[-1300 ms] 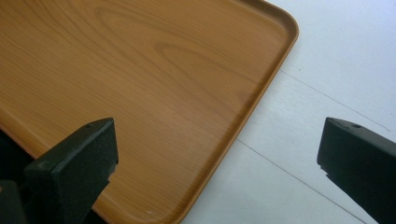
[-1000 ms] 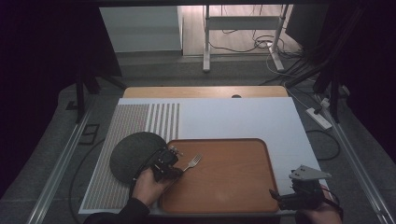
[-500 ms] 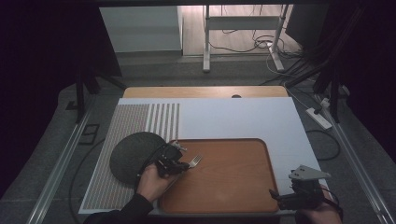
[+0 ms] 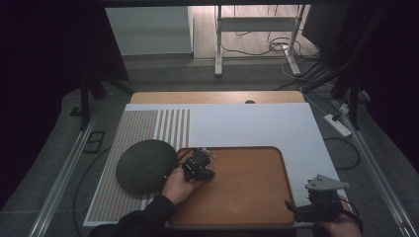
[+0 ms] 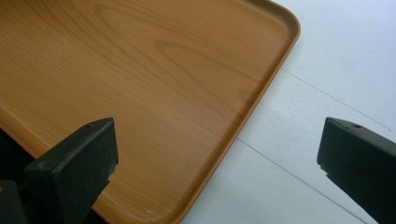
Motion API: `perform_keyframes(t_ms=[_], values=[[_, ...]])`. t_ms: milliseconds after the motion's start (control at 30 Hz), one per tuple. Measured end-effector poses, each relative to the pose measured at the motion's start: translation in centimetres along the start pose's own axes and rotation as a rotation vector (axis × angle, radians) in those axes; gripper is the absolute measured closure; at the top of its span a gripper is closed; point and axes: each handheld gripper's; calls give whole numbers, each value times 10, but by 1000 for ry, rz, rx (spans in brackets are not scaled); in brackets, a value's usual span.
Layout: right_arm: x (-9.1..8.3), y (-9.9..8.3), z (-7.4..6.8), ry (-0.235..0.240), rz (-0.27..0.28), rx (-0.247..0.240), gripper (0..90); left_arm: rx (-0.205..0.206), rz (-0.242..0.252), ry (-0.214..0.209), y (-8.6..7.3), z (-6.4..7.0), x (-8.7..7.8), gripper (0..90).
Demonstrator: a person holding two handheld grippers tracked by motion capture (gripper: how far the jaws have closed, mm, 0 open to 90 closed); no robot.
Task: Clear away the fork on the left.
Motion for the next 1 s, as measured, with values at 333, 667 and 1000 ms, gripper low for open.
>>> perform_keyframes(t_ms=[333, 667, 1000], values=[[0, 0, 0, 1, 0, -1, 0, -91, 28, 48, -3, -30, -6, 885], [0, 0, 0, 3, 2, -3, 0, -148, 31, 79, -13, -48, -15, 884], [0, 0, 0, 5, 3, -5, 0, -166, 64, 62, -19, -48, -30, 884]])
Point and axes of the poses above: each handheld gripper's, and its own axes: x roughly forward along the jaws, y roughly out of its top, z roughly to its right, and after that the axes turned 4 degrees about z, right-handed
